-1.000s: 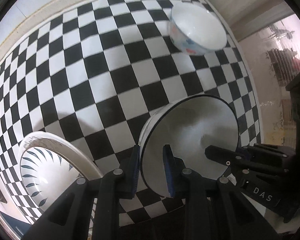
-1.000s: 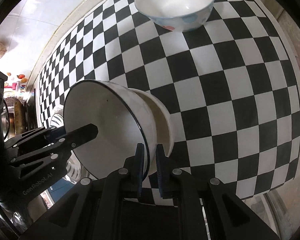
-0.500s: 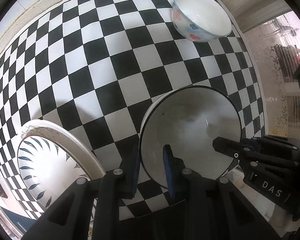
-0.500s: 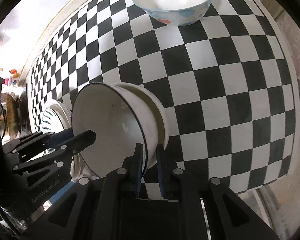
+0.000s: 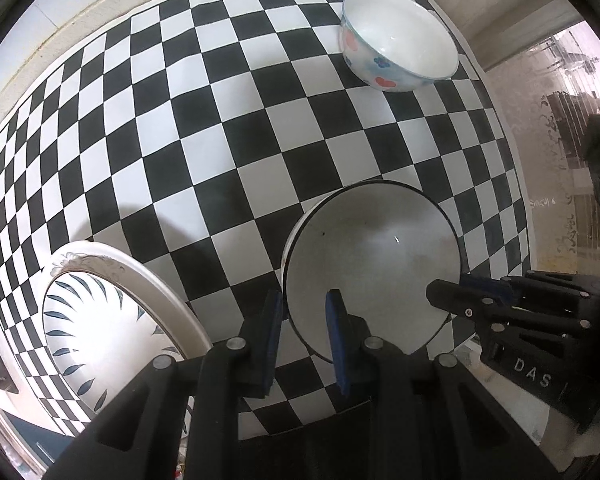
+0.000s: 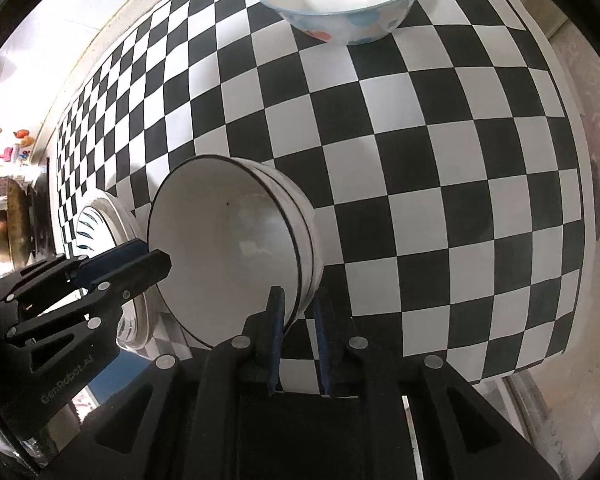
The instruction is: Organize plates and bowls
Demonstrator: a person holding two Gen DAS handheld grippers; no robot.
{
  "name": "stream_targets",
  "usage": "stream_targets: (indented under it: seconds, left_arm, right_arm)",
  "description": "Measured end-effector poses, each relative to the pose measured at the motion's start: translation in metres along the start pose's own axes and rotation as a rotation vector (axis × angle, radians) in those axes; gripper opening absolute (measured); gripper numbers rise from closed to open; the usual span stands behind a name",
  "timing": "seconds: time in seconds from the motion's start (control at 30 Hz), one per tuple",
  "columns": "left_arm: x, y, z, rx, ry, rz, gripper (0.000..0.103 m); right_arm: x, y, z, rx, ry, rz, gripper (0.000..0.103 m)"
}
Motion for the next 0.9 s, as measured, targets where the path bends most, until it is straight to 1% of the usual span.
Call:
stream_targets:
  seconds: [0.17, 0.27, 0.3, 0.37, 0.43, 0.47, 0.6, 0.67, 0.8, 0.9]
  left_arm:
    - [-0.004, 0.021, 0.002, -0.018, 0.023, -0.052, 0.021]
    - [-0.017, 0.039, 0.004, -0.027, 0.044, -0.105, 0.021]
    - [-0.023, 0.044, 0.005, -0.026, 0.048, -0.119, 0.021]
    - [-0.039, 0.05, 0.006, -0.035, 0.057, -0.138, 0.026]
    - [-0.062, 0.055, 0.008, -0.032, 0.074, -0.157, 0.026]
    - [-0.073, 0.055, 0.009, -0.029, 0.08, -0.162, 0.026]
    - [-0.118, 0.051, 0.012, -0.023, 0.093, -0.161, 0.026]
    - [-0.14, 0.045, 0.013, -0.019, 0.094, -0.152, 0.026]
    - [-0.173, 0.028, 0.013, 0.007, 0.097, -0.113, 0.026]
    - [-0.193, 0.009, 0.013, 0.035, 0.104, -0.065, 0.026]
  right_arm:
    - [-0.004, 0.017, -0.009, -0.027, -0.011, -0.015, 0.017]
    - [-0.014, 0.033, -0.016, -0.049, -0.025, -0.036, 0.018]
    - [-0.021, 0.041, -0.019, -0.064, -0.036, -0.053, 0.02]
    - [-0.035, 0.053, -0.028, -0.076, -0.058, -0.087, 0.03]
    - [-0.053, 0.065, -0.038, -0.095, -0.09, -0.124, 0.047]
    - [-0.062, 0.07, -0.043, -0.102, -0.104, -0.14, 0.05]
    - [-0.104, 0.081, -0.065, -0.11, -0.16, -0.183, 0.05]
    - [-0.123, 0.082, -0.071, -0.133, -0.182, -0.192, 0.05]
    - [-0.158, 0.082, -0.078, -0.168, -0.204, -0.196, 0.05]
    - [-0.176, 0.079, -0.079, -0.188, -0.213, -0.193, 0.05]
Point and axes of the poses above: each gripper's, at about its wrist camera, not at the fingertips, and y roughly against the way its jaws point, z to its left, x to its underside, the point moved 6 cm from there along -y, roughly the way its jaws point, and after that the axes turned 9 degrees about -y, right-handed, at the moved point
